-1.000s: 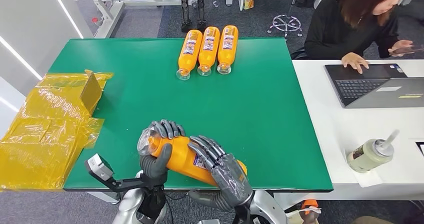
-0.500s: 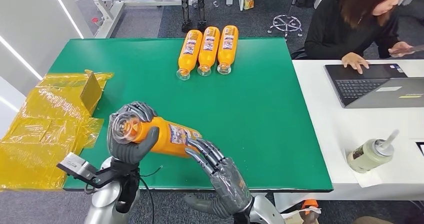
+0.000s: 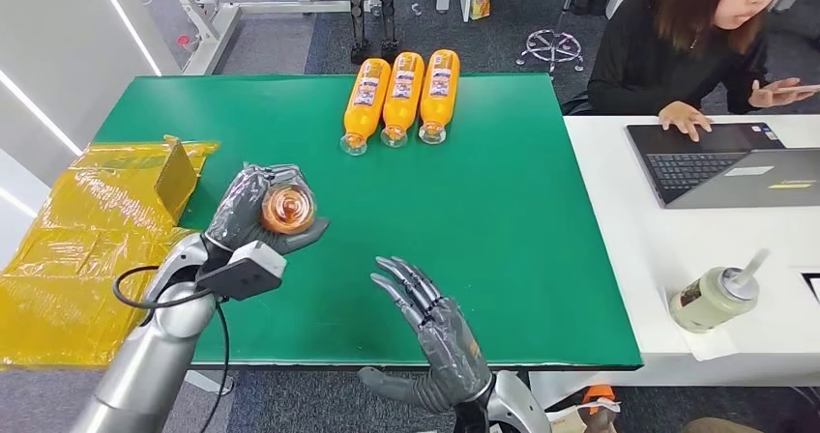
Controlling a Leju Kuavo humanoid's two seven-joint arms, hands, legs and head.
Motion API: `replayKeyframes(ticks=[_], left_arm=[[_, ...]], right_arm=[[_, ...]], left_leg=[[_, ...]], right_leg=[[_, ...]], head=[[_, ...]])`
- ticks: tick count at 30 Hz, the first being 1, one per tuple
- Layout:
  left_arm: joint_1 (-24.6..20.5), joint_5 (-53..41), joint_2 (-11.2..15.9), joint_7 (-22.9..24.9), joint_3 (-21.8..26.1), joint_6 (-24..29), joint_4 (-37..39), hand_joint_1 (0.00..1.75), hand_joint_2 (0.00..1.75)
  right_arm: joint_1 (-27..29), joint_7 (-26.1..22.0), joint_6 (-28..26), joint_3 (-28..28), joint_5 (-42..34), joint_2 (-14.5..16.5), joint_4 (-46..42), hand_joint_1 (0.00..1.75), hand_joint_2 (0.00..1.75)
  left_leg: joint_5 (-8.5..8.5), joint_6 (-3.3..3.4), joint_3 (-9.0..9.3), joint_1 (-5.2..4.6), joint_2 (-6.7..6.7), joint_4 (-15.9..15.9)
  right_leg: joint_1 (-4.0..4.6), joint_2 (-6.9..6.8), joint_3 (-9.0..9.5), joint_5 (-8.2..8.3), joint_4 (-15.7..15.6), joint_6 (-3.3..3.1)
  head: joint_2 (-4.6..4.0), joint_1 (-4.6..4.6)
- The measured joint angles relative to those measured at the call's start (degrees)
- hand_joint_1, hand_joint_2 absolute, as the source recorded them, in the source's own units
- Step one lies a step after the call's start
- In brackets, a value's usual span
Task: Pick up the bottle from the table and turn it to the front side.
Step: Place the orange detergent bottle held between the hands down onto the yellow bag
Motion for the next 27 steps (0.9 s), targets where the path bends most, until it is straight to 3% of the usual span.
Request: replayKeyframes(ticks=[4,7,14,22,23,27], left_arm=[[-7.4,-3.2,6.5,-0.7,-5.1,-0.5,11.6,1.75,1.75],[-11.1,-4.9,9.7,0.2,-8.1,0.0,18.7,1.75,1.75],[-14.8,-10.5,13.0,7.7,-13.4,3.5,30.6,1.75,1.75],[-14.9,-14.5,16.0,15.1,-16.4,4.4,39.1,1.68,1.75],[-14.5,-14.4,16.5,15.8,-16.5,4.7,40.0,1.60,1.75],[-12.4,-13.8,17.7,17.8,-16.6,6.1,42.3,0.09,1.75]], right_arm=[[-0.5,-1.4,-0.5,-0.3,-1.5,-0.1,1.3,0.00,1.75],[-0.6,-1.5,-0.5,-0.5,-1.5,-0.1,1.9,0.00,1.75],[-1.4,-0.2,0.6,-0.9,-2.5,-0.1,2.2,0.00,1.75],[0.5,-0.7,0.4,-1.5,-2.3,-0.1,2.2,0.00,1.75],[1.0,-1.0,0.3,-1.6,-2.3,-0.2,2.2,0.00,1.75],[1.6,-1.9,0.3,-1.7,-2.5,-0.4,2.2,0.00,1.75]], left_leg=[[0.02,-0.04,-0.01,0.00,0.27,0.0],[0.02,-0.05,-0.03,0.00,0.37,0.0],[0.02,-0.06,-0.12,0.00,0.37,0.0],[0.00,-0.08,-0.23,0.00,0.40,0.0],[-0.01,-0.10,-0.24,0.00,0.43,0.0],[-0.02,-0.11,-0.27,0.00,0.45,0.0]], right_leg=[[0.00,0.28,-0.15,0.07,0.1,-0.12],[0.00,0.39,-0.22,0.08,0.1,-0.13],[0.00,0.40,-0.33,0.07,0.2,-0.14],[-0.01,0.42,-0.42,0.06,0.2,-0.14],[-0.01,0.46,-0.45,0.06,0.2,-0.15],[-0.01,0.49,-0.51,0.05,0.2,-0.16]], head=[[0.00,-0.01],[0.00,-0.01],[0.00,0.01],[0.00,0.01],[0.00,0.01],[0.00,0.01]])
